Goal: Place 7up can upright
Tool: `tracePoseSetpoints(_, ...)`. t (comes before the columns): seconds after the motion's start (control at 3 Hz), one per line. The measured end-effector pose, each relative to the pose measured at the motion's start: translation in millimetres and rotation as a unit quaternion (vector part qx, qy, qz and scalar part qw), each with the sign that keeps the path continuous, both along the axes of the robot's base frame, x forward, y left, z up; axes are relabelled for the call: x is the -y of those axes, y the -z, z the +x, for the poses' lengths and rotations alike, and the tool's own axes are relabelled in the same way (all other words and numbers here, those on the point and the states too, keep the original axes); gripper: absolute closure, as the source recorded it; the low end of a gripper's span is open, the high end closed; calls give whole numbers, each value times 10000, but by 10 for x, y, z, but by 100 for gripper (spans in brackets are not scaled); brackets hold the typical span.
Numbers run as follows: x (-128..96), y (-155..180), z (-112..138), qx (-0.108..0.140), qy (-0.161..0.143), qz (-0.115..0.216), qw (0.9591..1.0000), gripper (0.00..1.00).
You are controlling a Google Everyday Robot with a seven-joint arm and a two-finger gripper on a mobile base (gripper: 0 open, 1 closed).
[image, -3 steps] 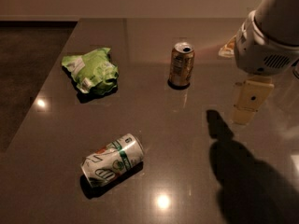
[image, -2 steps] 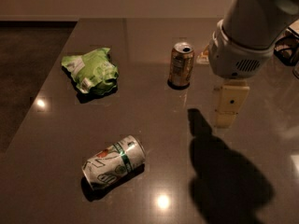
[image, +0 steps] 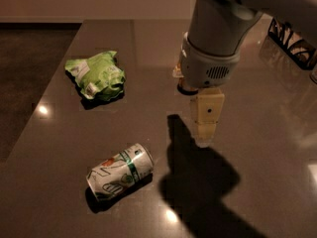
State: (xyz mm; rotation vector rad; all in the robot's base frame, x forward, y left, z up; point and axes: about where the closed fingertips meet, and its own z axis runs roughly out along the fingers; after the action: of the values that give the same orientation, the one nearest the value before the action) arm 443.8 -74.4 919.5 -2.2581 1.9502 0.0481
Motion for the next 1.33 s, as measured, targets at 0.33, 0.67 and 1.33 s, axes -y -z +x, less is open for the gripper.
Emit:
tracePoseSetpoints(0.33, -1, 0, 0, 1, -1, 0, 10000, 0)
tracePoseSetpoints(0.67, -136, 58, -50, -5, -133, -78, 9999, 0)
tracePoseSetpoints(1.33, -648, 387, -443, -127, -744, -194, 9970, 0)
